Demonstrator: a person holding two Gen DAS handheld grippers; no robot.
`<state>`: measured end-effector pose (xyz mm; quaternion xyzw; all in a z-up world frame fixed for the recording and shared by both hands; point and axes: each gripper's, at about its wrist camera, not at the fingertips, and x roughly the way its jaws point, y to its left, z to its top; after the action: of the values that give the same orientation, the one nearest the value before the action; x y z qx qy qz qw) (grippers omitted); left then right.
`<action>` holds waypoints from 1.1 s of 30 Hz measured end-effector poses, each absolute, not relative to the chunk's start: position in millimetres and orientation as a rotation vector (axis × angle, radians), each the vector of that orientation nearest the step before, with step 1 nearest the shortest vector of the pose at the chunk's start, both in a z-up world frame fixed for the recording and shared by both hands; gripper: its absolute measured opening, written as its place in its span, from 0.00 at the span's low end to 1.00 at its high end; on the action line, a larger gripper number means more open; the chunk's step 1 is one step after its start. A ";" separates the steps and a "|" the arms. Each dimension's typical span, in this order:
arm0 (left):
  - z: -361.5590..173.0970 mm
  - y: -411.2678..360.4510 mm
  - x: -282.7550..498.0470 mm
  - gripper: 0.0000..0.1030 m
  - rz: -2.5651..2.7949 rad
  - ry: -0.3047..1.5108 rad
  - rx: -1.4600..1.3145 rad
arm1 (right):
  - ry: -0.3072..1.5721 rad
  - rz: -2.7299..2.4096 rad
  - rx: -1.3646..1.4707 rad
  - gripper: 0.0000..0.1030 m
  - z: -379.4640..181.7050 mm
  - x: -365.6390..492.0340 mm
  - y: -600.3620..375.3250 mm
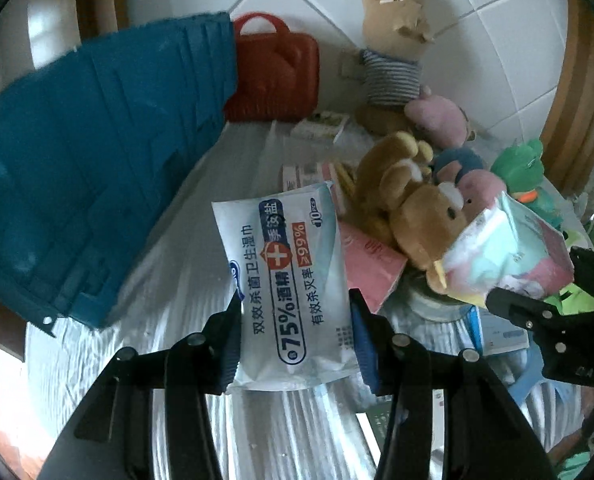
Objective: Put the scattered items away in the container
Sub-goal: 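Carry the wipe pack and the pink-and-teal box over the blue crate and release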
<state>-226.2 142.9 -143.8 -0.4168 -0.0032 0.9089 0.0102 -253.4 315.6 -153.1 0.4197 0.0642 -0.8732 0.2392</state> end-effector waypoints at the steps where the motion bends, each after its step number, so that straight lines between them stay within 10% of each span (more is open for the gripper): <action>1: -139.0 144.3 -224.6 0.46 2.838 -0.009 -1.295 | 0.181 -2.394 1.133 0.61 -147.2 -253.3 313.8; 20: -70.0 88.6 -196.2 0.46 2.985 -0.009 -1.080 | 0.232 -2.432 0.945 0.61 -79.2 -264.2 242.2; 33: 30.0 -115.0 -219.5 0.46 3.241 0.060 -0.762 | 0.091 -2.354 0.608 0.61 33.9 -288.2 32.8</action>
<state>-219.5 -115.0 30.0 -0.2280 0.0179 0.9690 -0.0939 -288.2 32.8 33.9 0.2344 0.0351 -0.9075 0.3469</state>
